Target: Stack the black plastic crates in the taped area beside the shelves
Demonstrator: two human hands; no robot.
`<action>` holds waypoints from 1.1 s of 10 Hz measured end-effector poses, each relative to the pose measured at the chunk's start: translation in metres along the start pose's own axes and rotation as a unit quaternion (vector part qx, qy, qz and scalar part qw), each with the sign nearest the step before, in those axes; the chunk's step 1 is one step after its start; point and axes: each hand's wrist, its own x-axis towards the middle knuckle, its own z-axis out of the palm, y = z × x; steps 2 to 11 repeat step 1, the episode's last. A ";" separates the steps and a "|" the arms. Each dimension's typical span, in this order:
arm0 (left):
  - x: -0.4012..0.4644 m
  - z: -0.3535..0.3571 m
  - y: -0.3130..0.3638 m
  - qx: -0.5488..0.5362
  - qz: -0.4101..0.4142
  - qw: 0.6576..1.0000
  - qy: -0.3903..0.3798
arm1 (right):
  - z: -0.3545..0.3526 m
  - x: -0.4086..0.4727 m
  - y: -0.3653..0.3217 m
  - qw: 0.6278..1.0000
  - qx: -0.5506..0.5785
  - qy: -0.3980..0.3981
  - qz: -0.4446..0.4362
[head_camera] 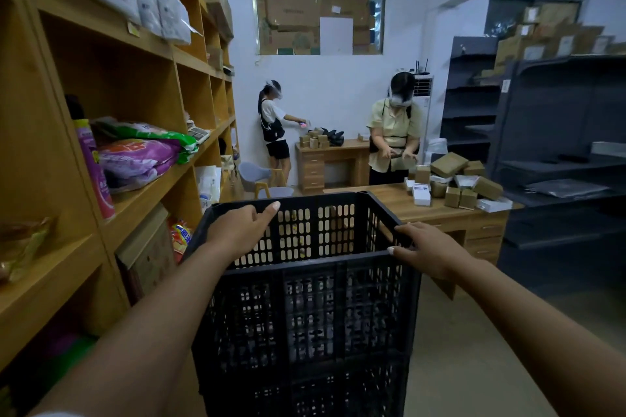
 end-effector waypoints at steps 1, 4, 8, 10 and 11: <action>0.002 -0.005 0.010 -0.056 -0.004 0.998 -0.003 | -0.008 -0.005 -0.010 0.999 0.014 0.036 -0.013; 0.002 -0.005 0.010 -0.056 -0.004 0.998 -0.003 | -0.008 -0.005 -0.010 0.999 0.014 0.036 -0.013; 0.002 -0.005 0.010 -0.056 -0.004 0.998 -0.003 | -0.008 -0.005 -0.010 0.999 0.014 0.036 -0.013; 0.002 -0.005 0.010 -0.056 -0.004 0.998 -0.003 | -0.008 -0.005 -0.010 0.999 0.014 0.036 -0.013; 0.002 -0.005 0.010 -0.056 -0.004 0.998 -0.003 | -0.008 -0.005 -0.010 0.999 0.014 0.036 -0.013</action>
